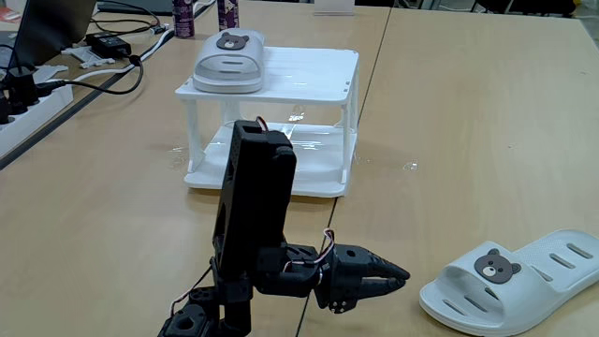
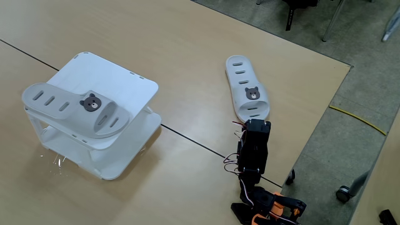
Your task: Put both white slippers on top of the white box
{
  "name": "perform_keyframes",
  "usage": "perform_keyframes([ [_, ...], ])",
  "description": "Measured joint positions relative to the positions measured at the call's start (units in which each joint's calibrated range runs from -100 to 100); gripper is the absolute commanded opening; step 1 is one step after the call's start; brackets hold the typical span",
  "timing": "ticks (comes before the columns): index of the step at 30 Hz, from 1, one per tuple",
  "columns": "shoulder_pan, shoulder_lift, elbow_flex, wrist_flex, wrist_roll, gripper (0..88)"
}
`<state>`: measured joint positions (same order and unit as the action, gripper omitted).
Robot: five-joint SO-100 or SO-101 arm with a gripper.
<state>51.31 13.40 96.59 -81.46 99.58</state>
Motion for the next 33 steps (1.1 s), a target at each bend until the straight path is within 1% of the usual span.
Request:
perform_keyframes([
  [5,0.37,0.0,0.0,0.0,0.0,23.0],
  [6,0.37,0.08,-0.27,0.0,0.0,23.7],
  [19,0.37,0.74,-15.09,-0.09,0.0,24.3],
  [28,0.37,15.59,-34.14,0.09,0.0,24.3],
  [31,0.37,20.78,-42.59,3.95,0.0,24.6],
  [33,0.37,23.59,-49.78,7.55,0.0,29.0],
])
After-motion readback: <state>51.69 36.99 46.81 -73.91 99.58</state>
